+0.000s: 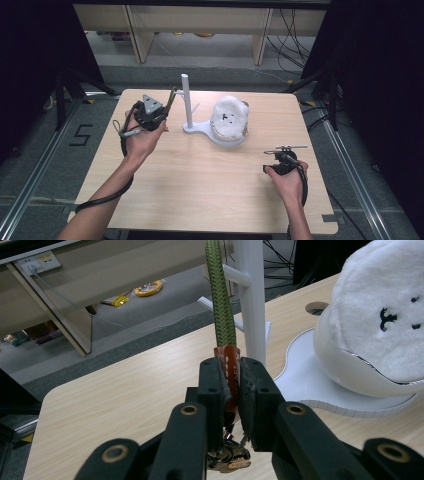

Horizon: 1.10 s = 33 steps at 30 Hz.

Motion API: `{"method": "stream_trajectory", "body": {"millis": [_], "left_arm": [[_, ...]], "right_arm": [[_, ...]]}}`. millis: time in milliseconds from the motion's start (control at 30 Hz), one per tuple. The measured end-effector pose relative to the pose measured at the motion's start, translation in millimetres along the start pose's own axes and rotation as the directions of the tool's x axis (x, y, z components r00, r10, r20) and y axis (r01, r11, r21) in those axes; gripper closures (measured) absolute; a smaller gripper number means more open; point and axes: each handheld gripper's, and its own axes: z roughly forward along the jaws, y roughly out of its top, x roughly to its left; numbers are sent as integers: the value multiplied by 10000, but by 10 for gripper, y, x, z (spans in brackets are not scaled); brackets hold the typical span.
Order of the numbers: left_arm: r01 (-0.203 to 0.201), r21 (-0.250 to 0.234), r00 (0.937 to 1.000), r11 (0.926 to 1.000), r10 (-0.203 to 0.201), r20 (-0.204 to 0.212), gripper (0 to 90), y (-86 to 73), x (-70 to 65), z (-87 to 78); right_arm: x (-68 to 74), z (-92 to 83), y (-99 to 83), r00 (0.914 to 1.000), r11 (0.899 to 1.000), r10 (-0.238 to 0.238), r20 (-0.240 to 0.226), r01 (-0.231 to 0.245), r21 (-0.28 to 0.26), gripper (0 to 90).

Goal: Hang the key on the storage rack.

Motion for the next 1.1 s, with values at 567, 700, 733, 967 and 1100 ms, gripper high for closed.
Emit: {"method": "stream_trajectory", "body": {"millis": [567, 700, 733, 967, 1100], "left_arm": [[-522, -47, 9984, 9986, 522, 203, 831, 16, -96, 64], [-354, -4, 9987, 9994, 354, 356, 823, -3, -93, 90], [-441, -47, 9982, 9990, 442, 404, 820, -9, -83, 95], [45, 147, 9982, 9999, -53, 597, 792, -66, -60, 88], [98, 269, 9971, 9996, -118, 758, 773, -106, -30, 78]], "right_arm": [[-11, 8, -2, 9999, 10000, -89, 130, 89, -37, 568], [-17, -4, -3, 10000, 10000, -84, 19, 84, -39, 568], [-17, -3, -3, 10000, 10000, -31, 36, 31, -41, 568], [-24, -3, -8, 10000, 9999, -91, 26, 91, -55, 566], [-22, -4, -8, 9999, 9999, -98, 42, 98, -68, 564]]}}
